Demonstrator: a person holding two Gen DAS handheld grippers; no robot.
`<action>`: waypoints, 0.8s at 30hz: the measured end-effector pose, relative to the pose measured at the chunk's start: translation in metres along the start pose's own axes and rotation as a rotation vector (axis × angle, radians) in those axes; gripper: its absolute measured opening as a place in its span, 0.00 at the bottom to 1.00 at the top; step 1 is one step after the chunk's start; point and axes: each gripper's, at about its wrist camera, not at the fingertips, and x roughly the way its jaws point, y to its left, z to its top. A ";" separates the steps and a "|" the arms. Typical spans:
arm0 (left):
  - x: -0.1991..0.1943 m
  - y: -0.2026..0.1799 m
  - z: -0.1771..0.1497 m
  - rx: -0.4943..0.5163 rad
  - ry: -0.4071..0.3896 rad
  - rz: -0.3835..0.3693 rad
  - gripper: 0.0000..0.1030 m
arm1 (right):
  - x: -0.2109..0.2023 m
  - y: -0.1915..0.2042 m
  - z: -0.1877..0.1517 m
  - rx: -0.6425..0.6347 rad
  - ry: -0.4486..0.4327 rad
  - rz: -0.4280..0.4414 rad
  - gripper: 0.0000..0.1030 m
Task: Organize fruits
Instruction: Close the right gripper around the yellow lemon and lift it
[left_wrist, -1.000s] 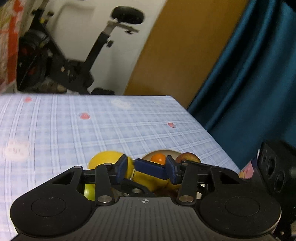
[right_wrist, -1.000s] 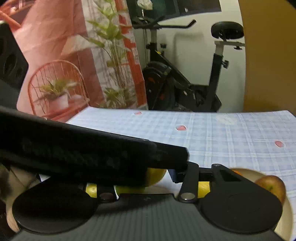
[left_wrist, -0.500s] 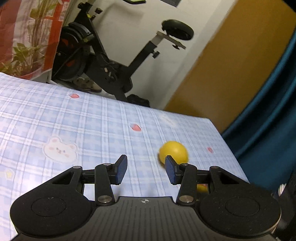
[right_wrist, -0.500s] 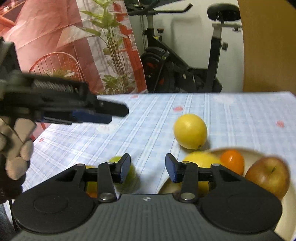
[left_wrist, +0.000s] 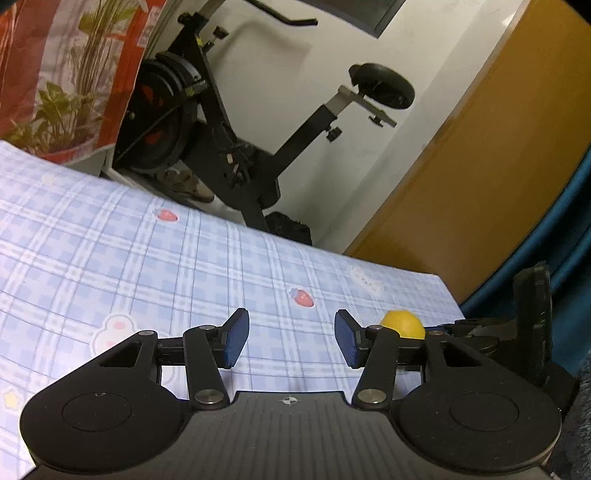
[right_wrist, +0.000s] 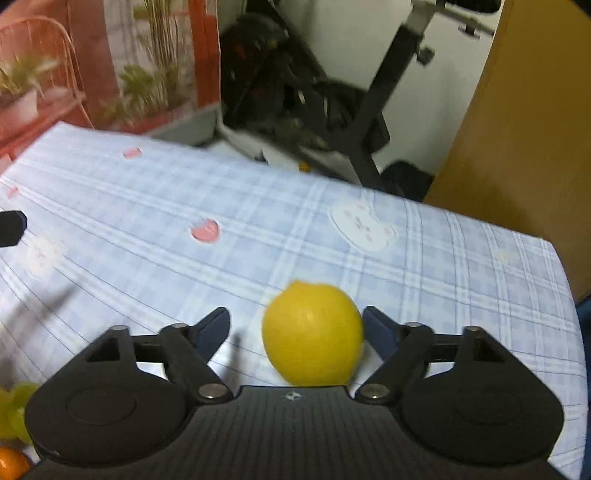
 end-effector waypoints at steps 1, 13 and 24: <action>0.004 0.001 0.000 0.000 0.007 -0.003 0.52 | 0.002 -0.004 0.001 0.010 0.010 -0.002 0.58; -0.004 -0.012 -0.009 0.052 0.048 -0.028 0.53 | -0.007 0.006 -0.006 0.008 -0.013 0.057 0.57; -0.037 -0.027 -0.029 0.075 0.065 -0.008 0.56 | -0.043 0.055 -0.035 -0.047 -0.104 0.166 0.57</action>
